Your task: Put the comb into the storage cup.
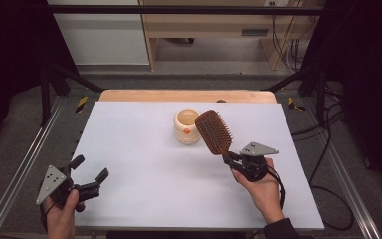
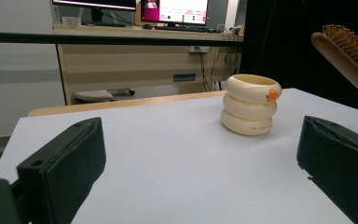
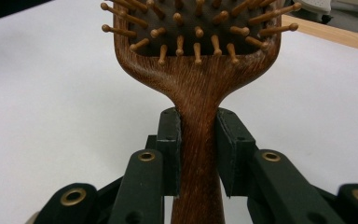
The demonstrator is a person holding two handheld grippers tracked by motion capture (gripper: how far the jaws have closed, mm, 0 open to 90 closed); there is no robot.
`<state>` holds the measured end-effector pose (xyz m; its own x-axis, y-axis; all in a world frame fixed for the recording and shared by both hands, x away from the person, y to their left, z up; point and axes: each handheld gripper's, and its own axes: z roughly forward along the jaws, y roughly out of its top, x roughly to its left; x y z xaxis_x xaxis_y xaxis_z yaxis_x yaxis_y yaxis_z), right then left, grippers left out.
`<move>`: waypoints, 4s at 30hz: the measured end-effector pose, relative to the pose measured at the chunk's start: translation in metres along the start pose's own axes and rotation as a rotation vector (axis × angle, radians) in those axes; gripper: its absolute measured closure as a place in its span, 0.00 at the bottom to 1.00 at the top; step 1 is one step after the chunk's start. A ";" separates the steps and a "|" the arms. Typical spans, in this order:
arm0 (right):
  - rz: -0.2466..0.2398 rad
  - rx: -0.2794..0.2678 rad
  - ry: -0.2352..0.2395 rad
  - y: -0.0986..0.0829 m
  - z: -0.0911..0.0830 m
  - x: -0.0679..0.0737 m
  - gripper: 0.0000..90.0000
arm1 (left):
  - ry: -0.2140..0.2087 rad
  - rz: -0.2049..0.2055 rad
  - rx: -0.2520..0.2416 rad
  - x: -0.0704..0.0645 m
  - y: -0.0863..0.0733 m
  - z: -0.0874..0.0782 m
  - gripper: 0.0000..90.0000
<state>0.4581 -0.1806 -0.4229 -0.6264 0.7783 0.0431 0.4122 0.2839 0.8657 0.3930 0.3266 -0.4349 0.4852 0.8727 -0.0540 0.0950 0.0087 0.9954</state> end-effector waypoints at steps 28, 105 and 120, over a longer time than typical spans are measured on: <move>-0.035 -0.086 0.057 0.010 0.010 0.023 0.81 | -0.175 -0.012 0.038 -0.066 0.027 0.042 0.03; -0.134 -0.191 0.106 0.021 0.018 0.064 0.81 | -0.386 -0.336 0.115 -0.133 0.097 0.170 0.36; -0.118 -0.178 0.116 0.018 0.023 0.063 0.81 | -0.361 -0.392 0.133 -0.134 0.095 0.171 0.53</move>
<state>0.4408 -0.1137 -0.4162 -0.7390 0.6735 -0.0153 0.2155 0.2578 0.9419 0.4858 0.1267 -0.3470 0.6567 0.5932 -0.4657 0.4264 0.2173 0.8781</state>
